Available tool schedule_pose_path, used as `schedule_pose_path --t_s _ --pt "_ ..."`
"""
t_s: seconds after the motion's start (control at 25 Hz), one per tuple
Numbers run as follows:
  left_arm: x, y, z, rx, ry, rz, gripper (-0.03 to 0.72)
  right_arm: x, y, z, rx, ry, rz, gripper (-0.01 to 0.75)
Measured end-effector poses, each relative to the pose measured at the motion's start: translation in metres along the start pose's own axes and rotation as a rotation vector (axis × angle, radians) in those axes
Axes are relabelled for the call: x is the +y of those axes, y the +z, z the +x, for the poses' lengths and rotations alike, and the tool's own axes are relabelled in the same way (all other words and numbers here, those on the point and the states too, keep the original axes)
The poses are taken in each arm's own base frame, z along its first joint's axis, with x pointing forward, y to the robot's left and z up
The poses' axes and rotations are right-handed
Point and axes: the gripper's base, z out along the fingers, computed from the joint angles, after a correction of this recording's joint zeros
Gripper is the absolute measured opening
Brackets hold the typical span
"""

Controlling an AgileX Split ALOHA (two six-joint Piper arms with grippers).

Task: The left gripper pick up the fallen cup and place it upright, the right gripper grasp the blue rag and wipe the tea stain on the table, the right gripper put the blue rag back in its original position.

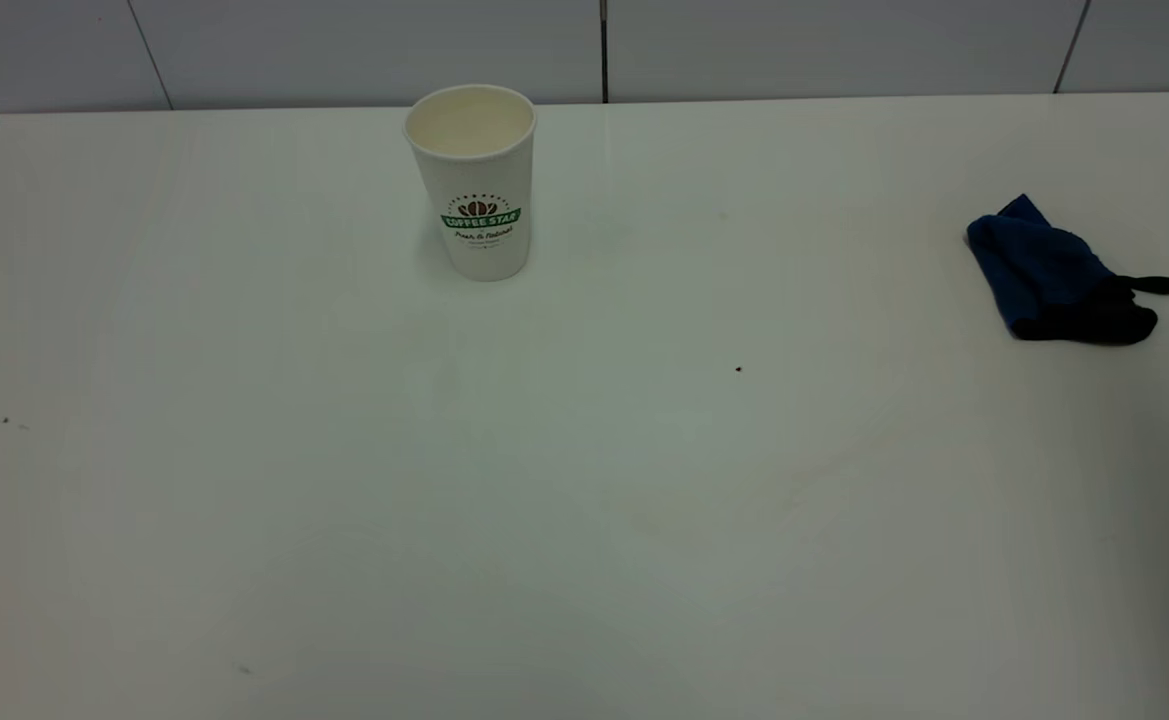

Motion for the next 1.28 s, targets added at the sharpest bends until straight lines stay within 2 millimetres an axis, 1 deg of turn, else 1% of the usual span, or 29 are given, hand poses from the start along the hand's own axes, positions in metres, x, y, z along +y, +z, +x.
schedule_pose_path --t_s 0.08,0.2,0.24,0.36,0.52,0.64,0.92,1.0,1.16,1.28 --pt "0.0 0.0 0.0 0.0 0.0 0.0 0.237 0.0 -0.02 0.011 -0.077 -0.007 0.007 0.212" --pt "0.0 0.0 0.0 0.0 0.0 0.0 0.237 0.002 -0.042 0.031 -0.17 -0.011 0.005 0.211" --pt "0.0 0.0 0.0 0.0 0.0 0.0 0.237 0.002 -0.047 0.04 -0.195 -0.012 0.0 0.211" --pt "0.0 0.0 0.0 0.0 0.0 0.0 0.237 0.004 -0.052 0.068 -0.239 -0.008 -0.019 0.211" --pt "0.0 0.0 0.0 0.0 0.0 0.0 0.237 0.004 -0.047 0.104 -0.273 -0.008 -0.028 0.212" --pt "0.0 0.0 0.0 0.0 0.0 0.0 0.237 0.003 -0.041 0.126 -0.298 -0.013 -0.022 0.213" --pt "0.0 0.0 0.0 0.0 0.0 0.0 0.237 -0.001 -0.015 0.169 -0.318 -0.025 0.002 0.223" --pt "0.0 0.0 0.0 0.0 0.0 0.0 0.237 -0.003 -0.007 0.178 -0.34 -0.028 0.02 0.225" --pt "0.0 0.0 0.0 0.0 0.0 0.0 0.237 -0.005 0.004 0.189 -0.402 -0.014 0.029 0.229" --pt "0.0 0.0 0.0 0.0 0.0 0.0 0.237 -0.005 0.004 0.195 -0.444 -0.011 0.034 0.231"
